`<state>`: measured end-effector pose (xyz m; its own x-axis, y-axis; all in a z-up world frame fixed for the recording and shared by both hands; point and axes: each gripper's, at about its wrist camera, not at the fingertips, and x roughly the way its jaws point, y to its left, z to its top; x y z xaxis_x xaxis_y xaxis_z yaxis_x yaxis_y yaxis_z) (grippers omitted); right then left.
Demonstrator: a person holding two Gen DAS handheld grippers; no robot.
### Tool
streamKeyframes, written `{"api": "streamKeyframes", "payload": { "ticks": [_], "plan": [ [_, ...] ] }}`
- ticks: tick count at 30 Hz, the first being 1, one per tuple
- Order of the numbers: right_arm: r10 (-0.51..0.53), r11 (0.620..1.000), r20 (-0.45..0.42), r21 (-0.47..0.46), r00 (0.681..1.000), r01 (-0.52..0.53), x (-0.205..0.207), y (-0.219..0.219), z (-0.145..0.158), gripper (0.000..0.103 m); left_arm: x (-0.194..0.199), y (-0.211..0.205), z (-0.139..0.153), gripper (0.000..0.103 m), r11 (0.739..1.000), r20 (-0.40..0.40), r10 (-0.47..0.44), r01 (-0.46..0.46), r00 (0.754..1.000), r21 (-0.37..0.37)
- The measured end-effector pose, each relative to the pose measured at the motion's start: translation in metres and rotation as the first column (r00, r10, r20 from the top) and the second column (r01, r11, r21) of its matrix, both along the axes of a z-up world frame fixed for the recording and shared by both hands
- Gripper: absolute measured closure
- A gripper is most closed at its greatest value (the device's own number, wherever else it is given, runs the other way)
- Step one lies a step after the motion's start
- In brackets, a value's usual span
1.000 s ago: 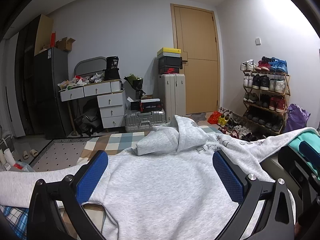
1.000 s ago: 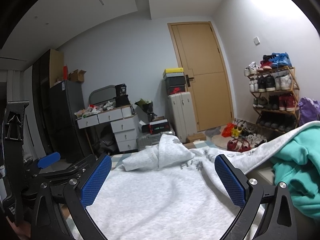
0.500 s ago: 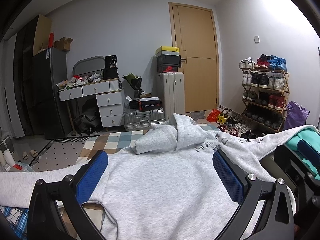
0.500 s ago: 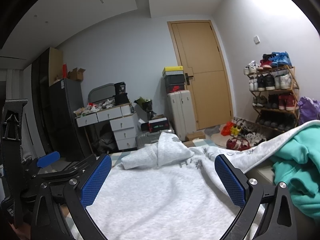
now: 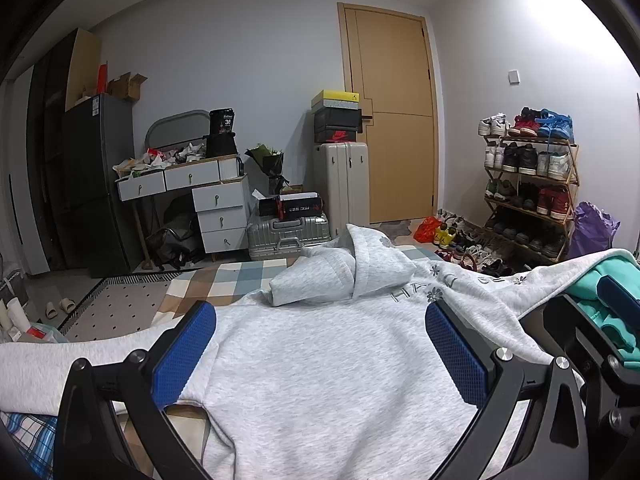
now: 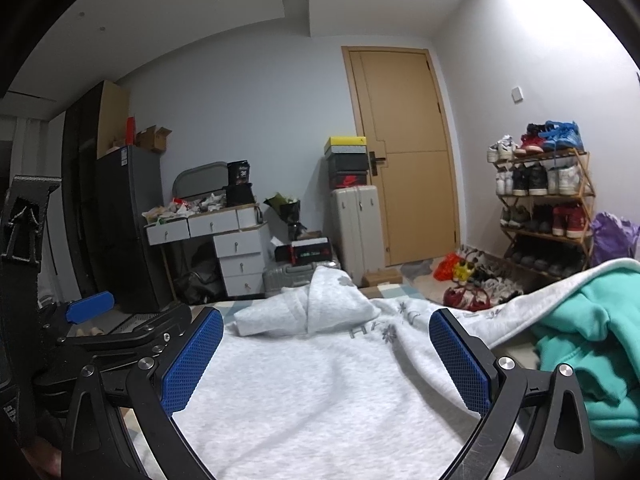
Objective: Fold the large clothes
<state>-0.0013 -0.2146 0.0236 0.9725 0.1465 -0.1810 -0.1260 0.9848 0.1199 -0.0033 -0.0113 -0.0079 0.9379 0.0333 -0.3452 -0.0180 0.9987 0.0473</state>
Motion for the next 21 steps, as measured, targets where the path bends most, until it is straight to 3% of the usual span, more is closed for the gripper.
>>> {"api": "streamKeyframes", "payload": {
  "ticks": [5, 8, 11, 13, 18, 21],
  "plan": [
    [-0.051, 0.998, -0.054, 0.020, 0.997, 0.052, 0.010, -0.012, -0.002, 0.000, 0.003, 0.000, -0.004, 0.001, 1.000, -0.012, 0.005, -0.005, 1.000, 0.011],
    [-0.082, 0.996, -0.136, 0.026, 0.987, 0.087, 0.023, -0.034, 0.000, 0.000, 0.011, 0.001, -0.009, 0.001, 1.000, -0.050, 0.002, -0.002, 0.999, -0.002],
    [0.020, 0.995, -0.323, 0.101, 0.946, 0.013, 0.048, -0.080, -0.004, 0.000, 0.017, -0.001, -0.014, 0.001, 0.999, -0.101, -0.030, 0.029, 0.994, -0.016],
    [-0.015, 0.992, -0.409, 0.108, 0.912, 0.065, 0.054, -0.121, -0.004, 0.000, 0.017, -0.003, -0.015, 0.001, 0.999, -0.122, -0.043, 0.041, 0.992, -0.021],
    [-0.179, 0.967, -0.413, 0.093, 0.893, 0.237, 0.045, -0.235, 0.027, 0.000, 0.017, -0.013, -0.016, 0.001, 0.997, -0.143, -0.069, 0.066, 0.987, -0.027],
    [-0.269, 0.912, -0.454, 0.163, 0.849, 0.376, 0.043, -0.314, 0.042, 0.000, 0.017, -0.018, -0.018, 0.001, 0.997, -0.149, -0.078, 0.077, 0.986, -0.012]
  ]
}}
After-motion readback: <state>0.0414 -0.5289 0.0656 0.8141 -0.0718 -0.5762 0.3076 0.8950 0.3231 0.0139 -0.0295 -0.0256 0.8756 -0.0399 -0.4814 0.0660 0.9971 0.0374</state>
